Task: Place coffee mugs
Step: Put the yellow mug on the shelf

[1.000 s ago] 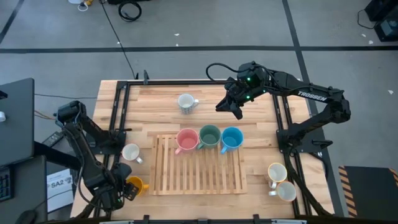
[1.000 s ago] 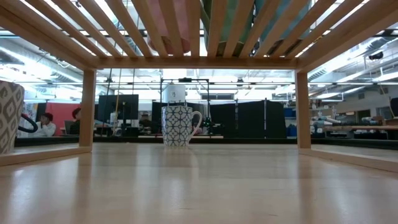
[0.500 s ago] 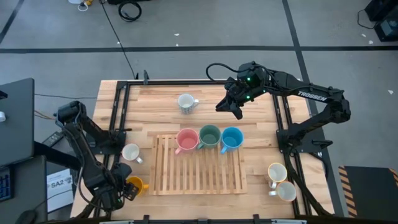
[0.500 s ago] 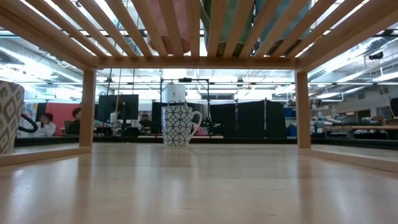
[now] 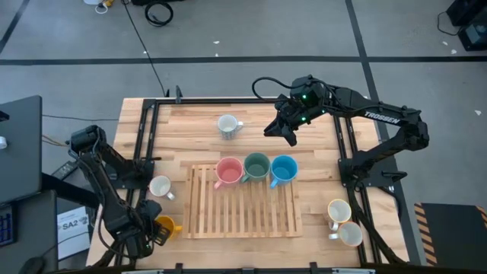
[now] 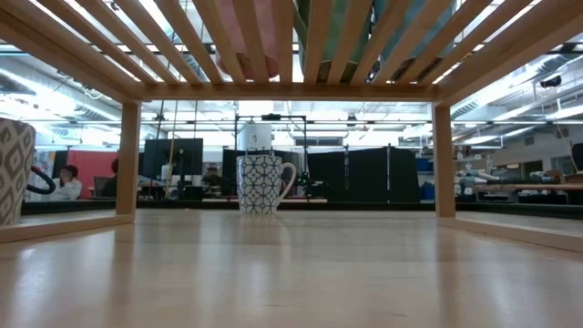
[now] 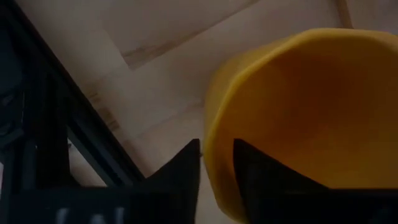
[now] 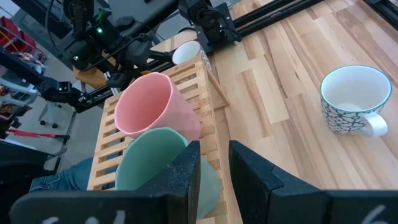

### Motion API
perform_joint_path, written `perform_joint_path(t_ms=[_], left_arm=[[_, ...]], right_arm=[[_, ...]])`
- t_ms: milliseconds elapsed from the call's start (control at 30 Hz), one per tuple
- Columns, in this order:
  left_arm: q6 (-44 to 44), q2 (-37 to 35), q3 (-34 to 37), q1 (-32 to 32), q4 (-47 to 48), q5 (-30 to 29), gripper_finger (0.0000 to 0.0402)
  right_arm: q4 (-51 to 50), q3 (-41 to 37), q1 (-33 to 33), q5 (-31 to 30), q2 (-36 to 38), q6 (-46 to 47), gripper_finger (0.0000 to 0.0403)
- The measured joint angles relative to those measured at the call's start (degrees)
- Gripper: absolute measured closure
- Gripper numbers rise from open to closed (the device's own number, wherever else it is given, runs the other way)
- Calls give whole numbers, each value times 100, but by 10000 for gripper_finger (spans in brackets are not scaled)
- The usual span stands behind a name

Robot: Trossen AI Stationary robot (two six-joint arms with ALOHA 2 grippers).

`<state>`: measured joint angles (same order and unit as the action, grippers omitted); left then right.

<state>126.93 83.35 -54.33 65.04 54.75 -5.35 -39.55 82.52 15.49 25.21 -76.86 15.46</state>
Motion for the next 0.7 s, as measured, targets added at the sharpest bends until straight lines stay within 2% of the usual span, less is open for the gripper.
perform_joint_path(t_ms=[200,400,700], left_arm=[[-33,-17,-4,2,-10,113,373],[-194,-152,-2,2,39,136,373],[-1411,-770,-466,2,190,127,372]], right_arm=[[0,-1,0,0,0,0,313],[0,-2,0,-2,2,0,313],[0,-1,0,0,2,0,313]])
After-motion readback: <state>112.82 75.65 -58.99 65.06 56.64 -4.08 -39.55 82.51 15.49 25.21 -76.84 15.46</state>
